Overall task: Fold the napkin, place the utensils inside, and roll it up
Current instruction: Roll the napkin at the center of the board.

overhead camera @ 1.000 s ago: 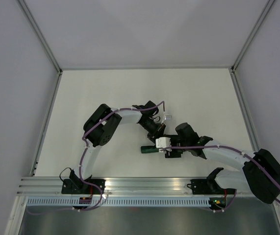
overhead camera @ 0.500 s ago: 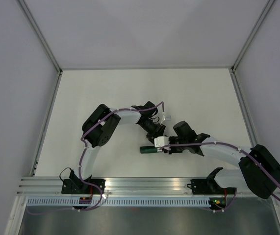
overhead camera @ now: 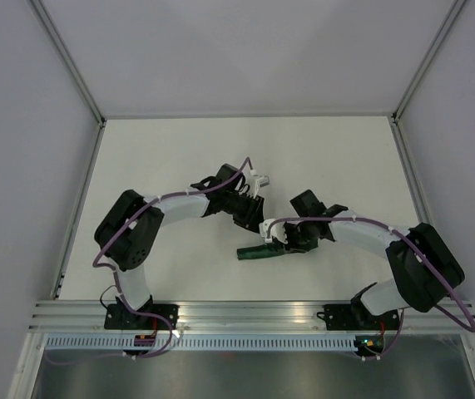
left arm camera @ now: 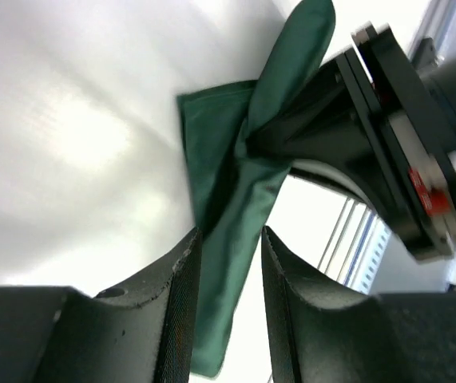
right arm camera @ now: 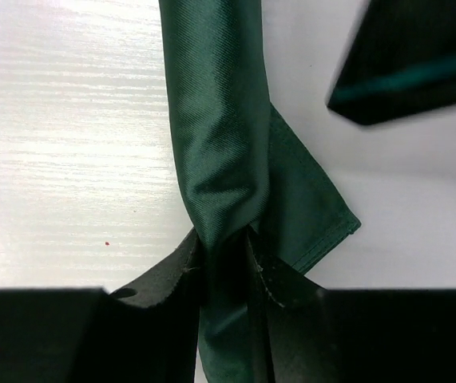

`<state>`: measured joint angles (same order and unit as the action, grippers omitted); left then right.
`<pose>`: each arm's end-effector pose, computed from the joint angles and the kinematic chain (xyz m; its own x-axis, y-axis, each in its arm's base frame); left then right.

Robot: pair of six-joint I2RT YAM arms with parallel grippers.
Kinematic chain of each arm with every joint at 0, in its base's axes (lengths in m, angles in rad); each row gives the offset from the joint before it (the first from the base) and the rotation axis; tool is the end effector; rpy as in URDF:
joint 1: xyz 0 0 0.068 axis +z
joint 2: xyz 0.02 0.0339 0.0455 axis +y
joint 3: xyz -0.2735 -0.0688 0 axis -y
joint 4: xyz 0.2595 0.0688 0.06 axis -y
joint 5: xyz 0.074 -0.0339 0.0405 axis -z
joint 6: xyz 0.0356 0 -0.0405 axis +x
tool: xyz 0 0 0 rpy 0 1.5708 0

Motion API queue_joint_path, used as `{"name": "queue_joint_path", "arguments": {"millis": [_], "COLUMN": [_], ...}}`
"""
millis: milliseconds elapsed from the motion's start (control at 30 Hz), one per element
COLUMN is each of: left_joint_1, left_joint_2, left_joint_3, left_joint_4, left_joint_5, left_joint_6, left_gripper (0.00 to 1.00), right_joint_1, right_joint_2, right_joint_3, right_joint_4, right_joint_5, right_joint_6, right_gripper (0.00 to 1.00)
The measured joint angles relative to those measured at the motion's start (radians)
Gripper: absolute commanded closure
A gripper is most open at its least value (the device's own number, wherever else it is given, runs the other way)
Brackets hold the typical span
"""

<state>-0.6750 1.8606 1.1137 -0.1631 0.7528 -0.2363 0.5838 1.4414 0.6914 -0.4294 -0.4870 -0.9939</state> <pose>0.2898 -0.2632 0.1644 -0.7827 0.4077 -0.4703 0.6176 0.4145 -0.6685 0.2042 0.1548 0.1542 0.1125 -0.8135 -0.5706 -0.9934 -0.0785 -0.0838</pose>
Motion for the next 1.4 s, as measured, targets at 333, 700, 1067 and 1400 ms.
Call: {"name": "queue_joint_path", "arguments": {"millis": [333, 700, 1067, 1400], "left_joint_1": [-0.008, -0.377, -0.625, -0.622], "left_joint_2": [-0.41, -0.587, -0.283, -0.128], "left_joint_3": [-0.396, -0.527, -0.465, -0.412], "left_joint_4": [0.353, 0.452, 0.564, 0.653], "left_joint_5": [-0.36, -0.874, -1.129, -1.173], "left_joint_6": [-0.095, 0.077, 0.508, 0.681], "left_gripper": [0.6, 0.56, 0.48, 0.39], "right_joint_1": [-0.117, -0.179, -0.195, -0.196], "right_joint_2": [0.252, 0.497, 0.571, 0.584], "right_joint_3": [0.249, 0.491, 0.563, 0.575], "right_joint_4": [-0.275, -0.549, -0.631, -0.645], "right_joint_5": [-0.169, -0.277, -0.303, -0.306], "right_joint_6": [-0.08, -0.103, -0.1, -0.095], "right_gripper": [0.69, 0.69, 0.69, 0.69]}}
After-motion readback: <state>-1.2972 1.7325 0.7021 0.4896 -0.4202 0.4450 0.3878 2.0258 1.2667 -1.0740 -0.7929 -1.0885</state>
